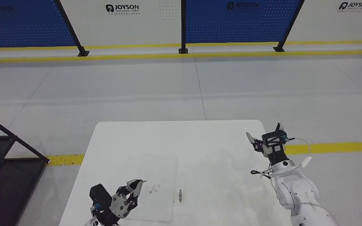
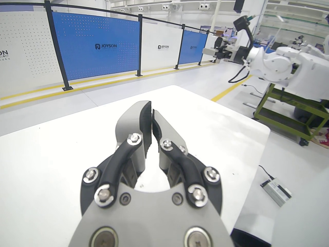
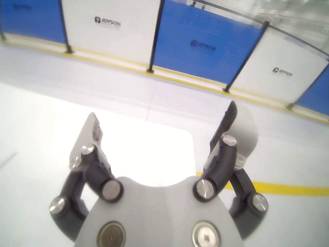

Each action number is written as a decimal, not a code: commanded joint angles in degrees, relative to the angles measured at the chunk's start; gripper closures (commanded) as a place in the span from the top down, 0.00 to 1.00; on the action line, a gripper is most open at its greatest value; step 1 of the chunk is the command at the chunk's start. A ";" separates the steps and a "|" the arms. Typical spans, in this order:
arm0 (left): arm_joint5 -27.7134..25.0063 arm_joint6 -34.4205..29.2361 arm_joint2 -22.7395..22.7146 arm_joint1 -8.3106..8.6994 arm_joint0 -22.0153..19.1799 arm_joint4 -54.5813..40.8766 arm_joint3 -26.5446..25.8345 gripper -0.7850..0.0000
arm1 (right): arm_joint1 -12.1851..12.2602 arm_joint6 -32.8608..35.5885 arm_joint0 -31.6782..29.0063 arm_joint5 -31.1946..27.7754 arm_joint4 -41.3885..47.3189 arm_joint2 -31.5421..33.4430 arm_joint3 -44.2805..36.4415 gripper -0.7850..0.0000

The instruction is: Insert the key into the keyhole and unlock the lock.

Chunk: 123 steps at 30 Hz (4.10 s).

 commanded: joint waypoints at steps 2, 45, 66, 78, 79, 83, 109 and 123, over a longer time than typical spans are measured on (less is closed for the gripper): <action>0.00 0.00 0.00 0.00 0.00 0.00 0.00 0.00 | 0.11 0.45 -2.24 -3.66 -3.74 -2.63 -3.31 1.00; 0.00 0.00 0.00 0.00 0.00 0.00 0.00 0.00 | -2.98 15.20 -6.34 2.32 -21.95 -38.76 -0.34 1.00; 0.00 0.00 0.00 0.00 0.00 0.00 0.00 0.00 | -5.74 16.23 1.22 7.30 -10.56 -42.52 11.18 0.55; 0.00 0.00 0.00 0.00 0.00 0.00 0.00 0.00 | -6.67 16.35 3.72 7.91 -8.07 -43.94 14.45 0.47; 0.00 0.00 0.00 0.00 0.00 0.00 0.00 0.00 | -6.72 16.46 3.87 7.88 -8.02 -44.04 14.60 0.45; 0.00 0.00 0.00 0.00 0.00 0.00 0.00 0.00 | -6.87 16.74 4.18 8.42 -8.03 -44.24 14.93 0.38; -0.77 0.72 1.66 -0.19 -2.07 -3.93 -0.50 0.00 | -4.60 -8.99 -2.97 2.05 -0.40 -36.60 8.80 0.00; -17.38 5.77 6.60 -0.12 -8.94 -12.94 5.48 0.00 | -3.08 -35.13 -2.17 -14.97 2.55 -32.72 11.53 0.00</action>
